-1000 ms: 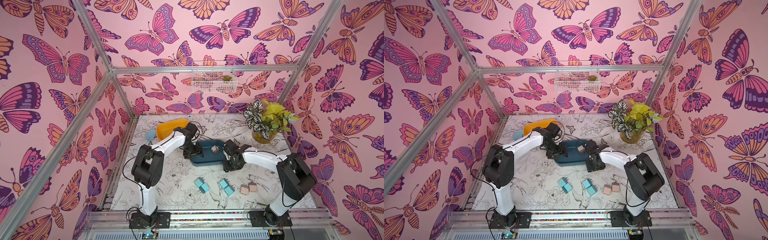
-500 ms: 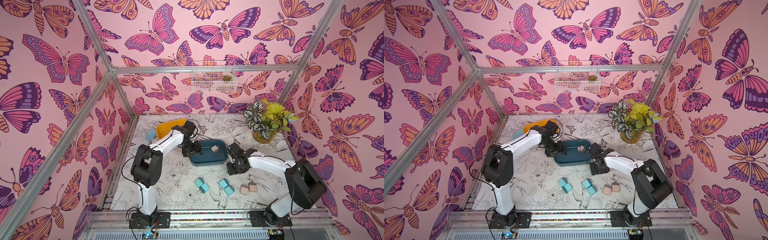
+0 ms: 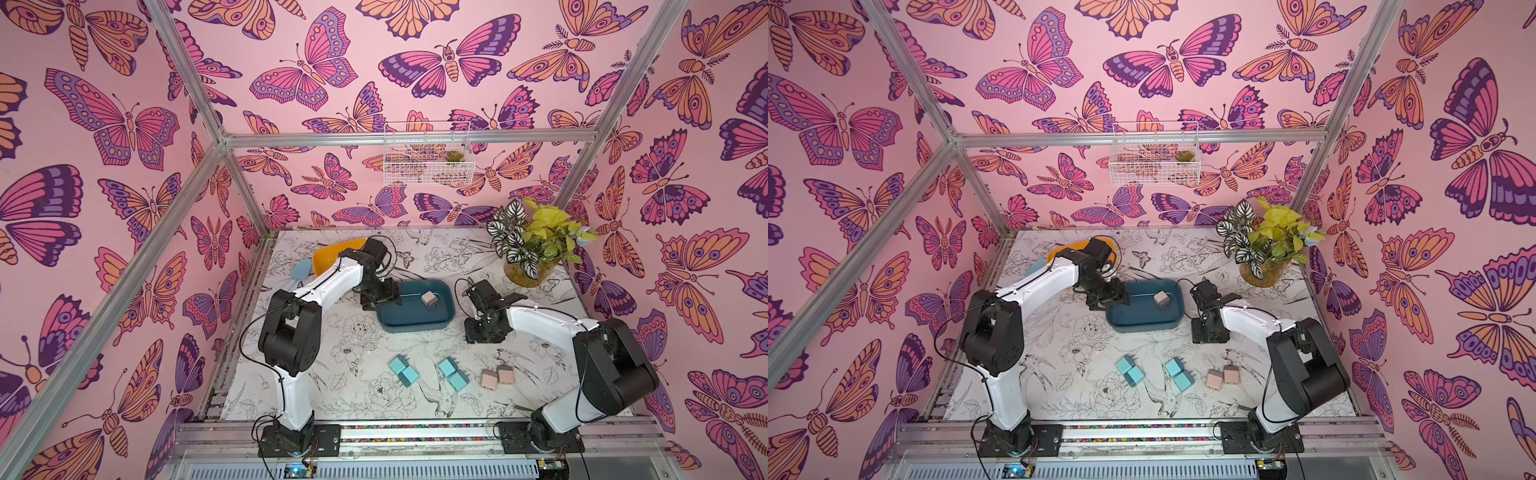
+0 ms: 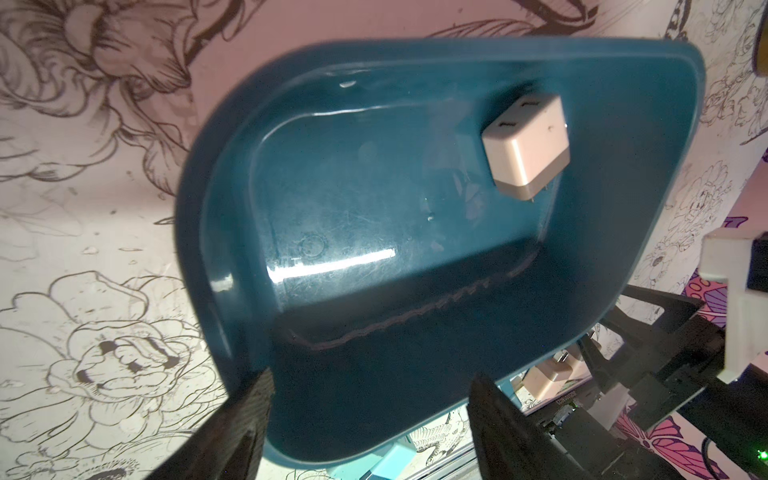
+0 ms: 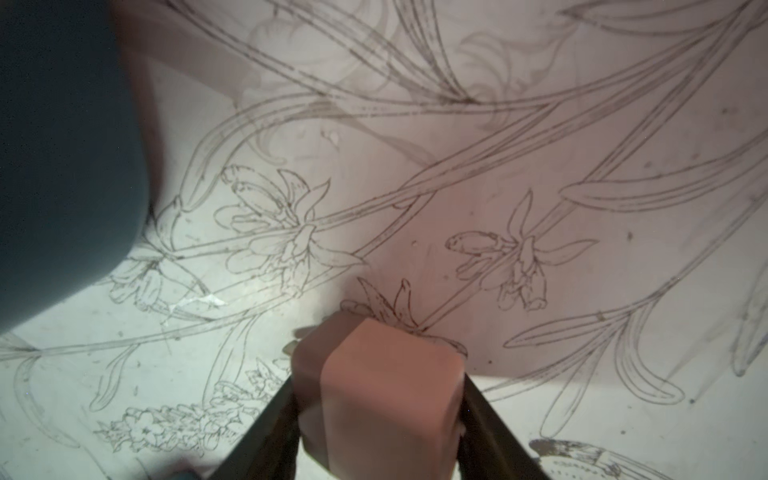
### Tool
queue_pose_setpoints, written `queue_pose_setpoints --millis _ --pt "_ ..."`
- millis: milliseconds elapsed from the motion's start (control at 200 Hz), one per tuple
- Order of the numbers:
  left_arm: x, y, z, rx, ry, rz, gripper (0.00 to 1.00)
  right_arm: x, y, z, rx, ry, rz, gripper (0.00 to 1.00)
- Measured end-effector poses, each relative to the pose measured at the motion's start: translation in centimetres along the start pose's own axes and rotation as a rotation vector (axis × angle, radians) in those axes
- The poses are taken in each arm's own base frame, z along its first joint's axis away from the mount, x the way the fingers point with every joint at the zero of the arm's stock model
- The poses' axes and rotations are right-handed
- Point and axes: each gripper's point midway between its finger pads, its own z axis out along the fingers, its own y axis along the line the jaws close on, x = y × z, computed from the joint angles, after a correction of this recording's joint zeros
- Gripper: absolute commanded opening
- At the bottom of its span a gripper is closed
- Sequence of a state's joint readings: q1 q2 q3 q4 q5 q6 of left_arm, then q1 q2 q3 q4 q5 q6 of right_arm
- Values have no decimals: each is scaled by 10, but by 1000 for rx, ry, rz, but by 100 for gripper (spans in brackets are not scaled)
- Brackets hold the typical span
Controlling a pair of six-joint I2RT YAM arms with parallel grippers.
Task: Place the plugs by color into the storage box
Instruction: Adjust the storage box at the center of the board.
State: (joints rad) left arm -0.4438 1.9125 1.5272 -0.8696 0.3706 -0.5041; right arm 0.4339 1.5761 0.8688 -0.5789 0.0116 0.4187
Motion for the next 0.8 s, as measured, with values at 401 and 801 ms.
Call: queue_pose_setpoints --millis 401,801 --pt "-3 3 -9 2 -20 -5 77 0 2 6 -2 26 -10 79" --pt "-3 3 -9 2 -19 -5 76 -15 2 -19 -60 -57 -34 88"
